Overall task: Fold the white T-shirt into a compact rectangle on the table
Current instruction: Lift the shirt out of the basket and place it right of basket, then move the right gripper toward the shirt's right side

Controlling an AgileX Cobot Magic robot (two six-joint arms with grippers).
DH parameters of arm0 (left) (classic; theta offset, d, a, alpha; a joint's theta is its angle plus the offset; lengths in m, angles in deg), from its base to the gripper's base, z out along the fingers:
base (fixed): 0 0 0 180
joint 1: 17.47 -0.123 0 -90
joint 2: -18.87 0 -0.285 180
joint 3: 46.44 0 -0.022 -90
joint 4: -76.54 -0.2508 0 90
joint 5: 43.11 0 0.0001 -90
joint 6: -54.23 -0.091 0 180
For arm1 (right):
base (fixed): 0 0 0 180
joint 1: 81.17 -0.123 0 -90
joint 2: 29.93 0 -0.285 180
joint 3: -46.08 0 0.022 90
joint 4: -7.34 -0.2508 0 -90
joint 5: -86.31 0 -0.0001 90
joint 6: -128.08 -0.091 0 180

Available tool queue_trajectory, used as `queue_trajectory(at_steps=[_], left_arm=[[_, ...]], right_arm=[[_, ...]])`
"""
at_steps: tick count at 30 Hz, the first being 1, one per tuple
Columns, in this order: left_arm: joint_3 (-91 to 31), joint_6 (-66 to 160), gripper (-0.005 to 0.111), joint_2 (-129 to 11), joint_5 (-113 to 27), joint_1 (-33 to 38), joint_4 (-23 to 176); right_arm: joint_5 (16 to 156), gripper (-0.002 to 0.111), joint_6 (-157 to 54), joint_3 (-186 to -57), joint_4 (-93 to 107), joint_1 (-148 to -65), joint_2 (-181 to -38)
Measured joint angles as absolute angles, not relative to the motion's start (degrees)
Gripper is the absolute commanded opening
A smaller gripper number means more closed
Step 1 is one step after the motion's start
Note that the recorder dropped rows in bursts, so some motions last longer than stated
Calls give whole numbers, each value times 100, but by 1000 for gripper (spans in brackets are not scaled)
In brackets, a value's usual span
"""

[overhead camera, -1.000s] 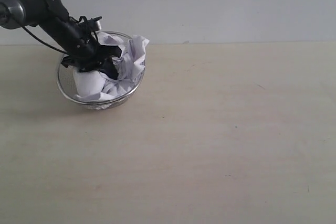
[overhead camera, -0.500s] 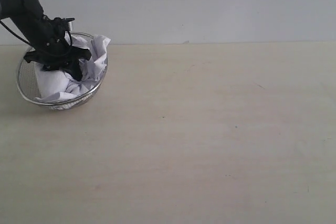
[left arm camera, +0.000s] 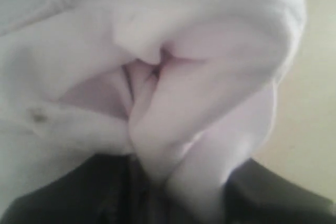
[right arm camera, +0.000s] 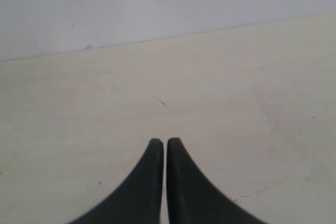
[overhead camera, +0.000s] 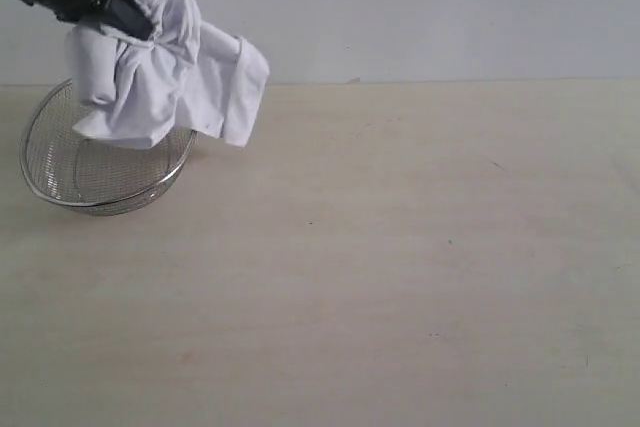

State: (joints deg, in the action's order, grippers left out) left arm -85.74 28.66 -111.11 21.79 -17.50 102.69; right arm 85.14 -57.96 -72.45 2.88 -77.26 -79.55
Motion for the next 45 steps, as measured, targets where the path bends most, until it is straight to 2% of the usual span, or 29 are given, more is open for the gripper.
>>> queue_trajectory(at_steps=[6, 17, 22, 31, 37, 41, 45], left_arm=[[-8574, 1927, 4, -10523, 2080, -1519, 12428], [-8469, 1907, 4, -11015, 1750, -352, 12394], [-7823, 1941, 4, -11357, 1279, 12, 12194], [-6445, 1905, 4, -11385, -292, 142, 12242], [-5897, 1705, 5, -11385, -724, 300, 12306], [-5855, 1566, 18, -11385, -876, 300, 12318], [-5855, 1470, 40, -11385, -901, 300, 12318]], right_arm=[[8514, 0, -5796, -7245, 288, -7726, -7955], [8491, 0, -5796, -7245, 288, -7726, -7955], [8491, 0, -5796, -7245, 288, -7726, -7955], [8471, 0, -5796, -7245, 288, -7726, -7955], [8457, 0, -5796, -7245, 288, -7726, -7955], [8457, 0, -5796, -7245, 288, -7726, -7955], [8468, 0, -5808, -7249, 288, -7726, -7955]])
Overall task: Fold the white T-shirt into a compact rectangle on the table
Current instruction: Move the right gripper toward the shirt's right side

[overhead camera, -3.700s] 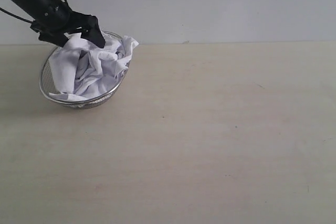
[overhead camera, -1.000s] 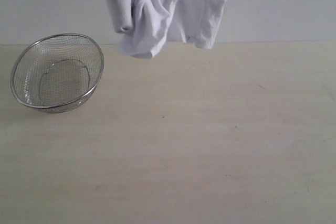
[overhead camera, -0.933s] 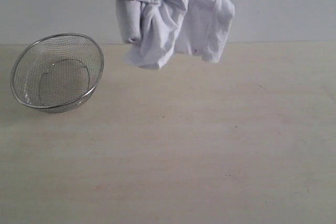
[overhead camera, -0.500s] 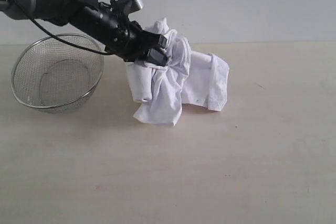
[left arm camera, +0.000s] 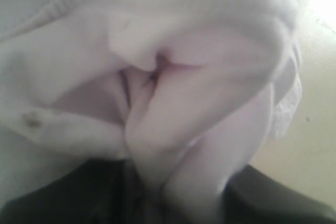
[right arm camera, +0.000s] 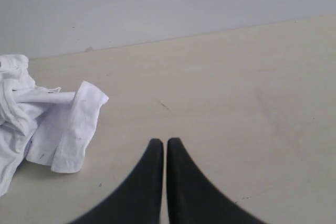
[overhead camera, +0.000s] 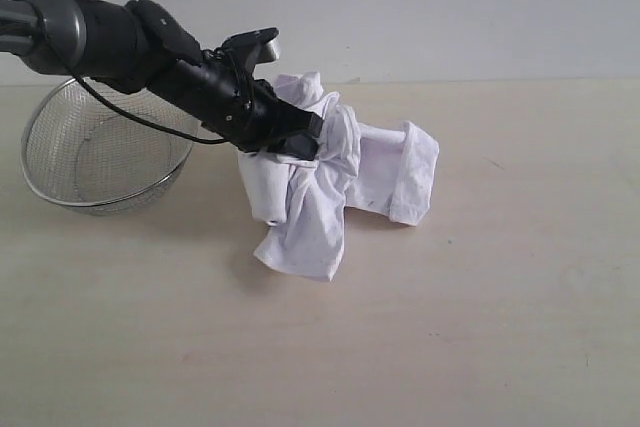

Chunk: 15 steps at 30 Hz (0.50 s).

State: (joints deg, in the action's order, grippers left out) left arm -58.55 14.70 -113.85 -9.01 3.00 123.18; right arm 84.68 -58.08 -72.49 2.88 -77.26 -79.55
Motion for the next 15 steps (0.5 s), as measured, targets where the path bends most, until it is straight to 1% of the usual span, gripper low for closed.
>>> queue_trajectory(at_steps=[2, 6, 8, 11, 15], left_arm=[[-5855, 1456, 47, -11385, -901, 300, 12318], [-5855, 1456, 48, -11354, -901, 300, 12318], [-5855, 1456, 48, -11348, -890, 300, 12318], [-5855, 1456, 48, -11348, -869, 300, 12330], [-5855, 1456, 48, -11270, -844, 300, 12330]], right_arm=[[8515, 0, -5854, -7259, 288, -7856, -7955], [8662, 0, -5864, -7390, 288, -8515, -8085], [8631, 0, -5809, -7542, 288, -8961, -8367], [8462, 0, -5673, -7840, 288, -9453, -9062], [8345, 0, -5527, -8453, 288, -9552, -10343]])
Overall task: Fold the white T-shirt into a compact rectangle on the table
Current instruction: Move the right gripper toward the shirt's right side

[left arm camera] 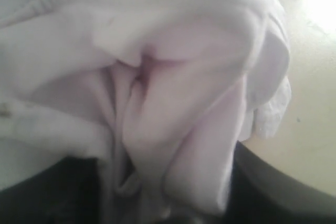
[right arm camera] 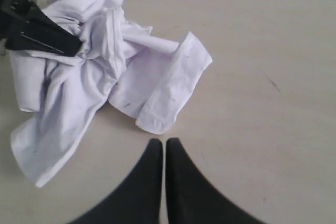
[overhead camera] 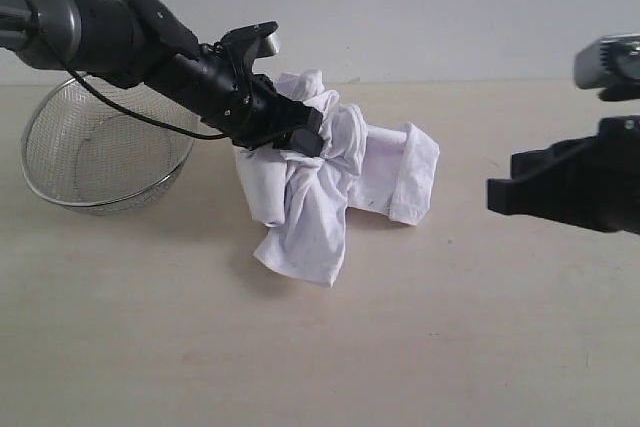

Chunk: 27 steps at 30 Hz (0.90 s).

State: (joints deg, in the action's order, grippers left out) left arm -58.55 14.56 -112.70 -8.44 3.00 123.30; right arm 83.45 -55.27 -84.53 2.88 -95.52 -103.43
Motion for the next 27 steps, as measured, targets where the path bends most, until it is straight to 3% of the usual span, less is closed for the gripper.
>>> queue_trajectory(at_steps=[6, 14, 20, 27], left_arm=[[-5855, 1456, 43, -11094, -818, 300, 12284], [-5855, 1456, 5, -11058, -829, 289, 12188], [-5855, 1456, 5, -11058, -753, 140, 12188], [-5855, 1456, 5, -11058, -586, -9, 12188]], right_arm=[[8368, 0, -5467, -9507, 288, -9204, -12092], [9250, 0, -5289, -11151, 288, -9069, -13489], [10366, 0, -4177, -12231, -305, -9024, -14101], [11625, 0, -299, -12393, -4398, -8299, -14272]])
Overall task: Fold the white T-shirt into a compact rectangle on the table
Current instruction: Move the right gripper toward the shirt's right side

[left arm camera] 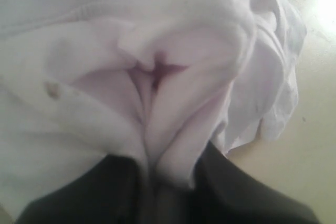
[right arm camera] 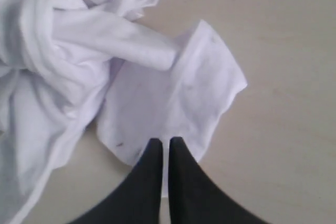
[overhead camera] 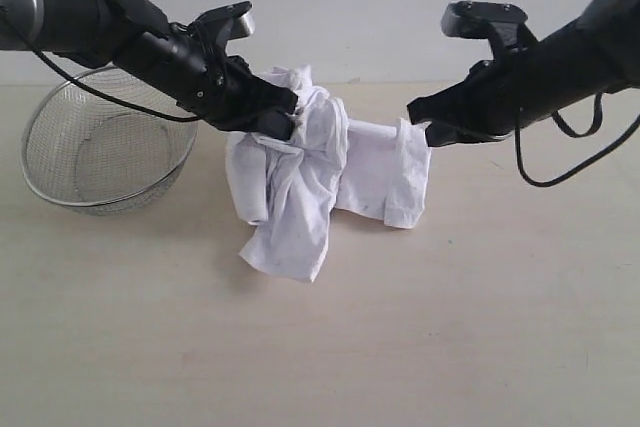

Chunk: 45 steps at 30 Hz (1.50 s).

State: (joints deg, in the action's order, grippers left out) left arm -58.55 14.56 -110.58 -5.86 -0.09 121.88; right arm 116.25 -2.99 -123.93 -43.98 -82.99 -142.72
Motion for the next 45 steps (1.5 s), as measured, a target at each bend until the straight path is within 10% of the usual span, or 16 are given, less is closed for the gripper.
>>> queue_trajectory(at_steps=[12, 22, 39, 45], left_arm=[[-5855, 1456, 5, -11058, -544, -9, 12188], [-5855, 1456, 5, -11058, -517, -9, 12188], [-5855, 1444, 5, -11058, -483, -9, 12385], [-5855, 1410, 5, -11058, -483, -9, 12434]], right_arm=[[14029, 1, 2300, -12402, -6621, -6874, -15572], [14112, 54, 2612, -12402, -6897, -6985, -15912], [13110, 50, 2637, -12402, -7286, -7708, -15935], [12618, 15, 2637, -12402, -7540, -8049, -16029]])
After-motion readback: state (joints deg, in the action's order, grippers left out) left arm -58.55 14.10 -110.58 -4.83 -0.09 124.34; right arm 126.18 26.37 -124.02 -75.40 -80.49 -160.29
